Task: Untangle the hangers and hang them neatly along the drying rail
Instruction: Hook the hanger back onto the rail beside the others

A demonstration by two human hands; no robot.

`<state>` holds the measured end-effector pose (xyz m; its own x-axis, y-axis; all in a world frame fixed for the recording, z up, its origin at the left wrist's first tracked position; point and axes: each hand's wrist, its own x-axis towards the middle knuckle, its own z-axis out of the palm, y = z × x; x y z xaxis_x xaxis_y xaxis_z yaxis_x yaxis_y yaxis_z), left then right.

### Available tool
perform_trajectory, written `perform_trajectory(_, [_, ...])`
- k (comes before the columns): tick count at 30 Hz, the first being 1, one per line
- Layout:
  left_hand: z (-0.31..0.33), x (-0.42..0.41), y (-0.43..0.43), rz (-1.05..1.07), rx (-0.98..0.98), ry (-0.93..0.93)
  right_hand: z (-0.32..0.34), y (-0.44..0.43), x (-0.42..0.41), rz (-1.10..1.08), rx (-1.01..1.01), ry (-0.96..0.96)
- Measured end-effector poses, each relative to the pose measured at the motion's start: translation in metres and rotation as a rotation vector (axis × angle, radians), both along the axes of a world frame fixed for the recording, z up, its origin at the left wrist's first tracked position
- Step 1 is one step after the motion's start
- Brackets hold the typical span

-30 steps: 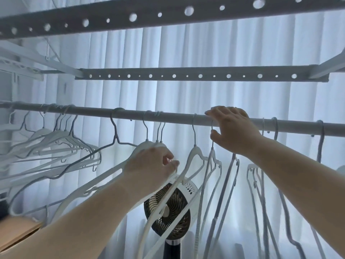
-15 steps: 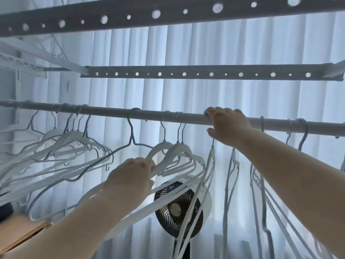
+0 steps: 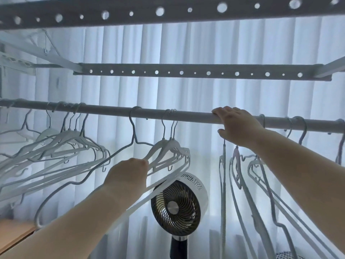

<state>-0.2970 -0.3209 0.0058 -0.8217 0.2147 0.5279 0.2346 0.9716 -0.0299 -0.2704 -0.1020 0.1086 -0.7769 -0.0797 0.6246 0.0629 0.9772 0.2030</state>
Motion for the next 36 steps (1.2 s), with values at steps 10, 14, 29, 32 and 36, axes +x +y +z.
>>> perform_trajectory(10, [0.002, 0.002, -0.01, -0.07, 0.051, 0.142, -0.001, -0.005, -0.001, 0.005, 0.004, 0.015])
perform_trajectory(14, [0.009, 0.004, -0.007, -0.074, 0.065, 0.149, -0.002, -0.004, -0.001, 0.008, 0.018, 0.025])
perform_trajectory(29, [0.015, 0.006, 0.037, -0.1, -0.046, 0.164, -0.002, 0.004, 0.002, 0.031, 0.054, -0.007])
perform_trajectory(32, [0.005, 0.002, 0.031, -0.075, -0.046, 0.141, -0.002, 0.007, 0.002, 0.037, 0.052, -0.002])
perform_trajectory(36, [-0.011, 0.004, 0.01, -0.024, 0.013, 0.084, -0.004, 0.008, 0.001, 0.046, 0.049, 0.004])
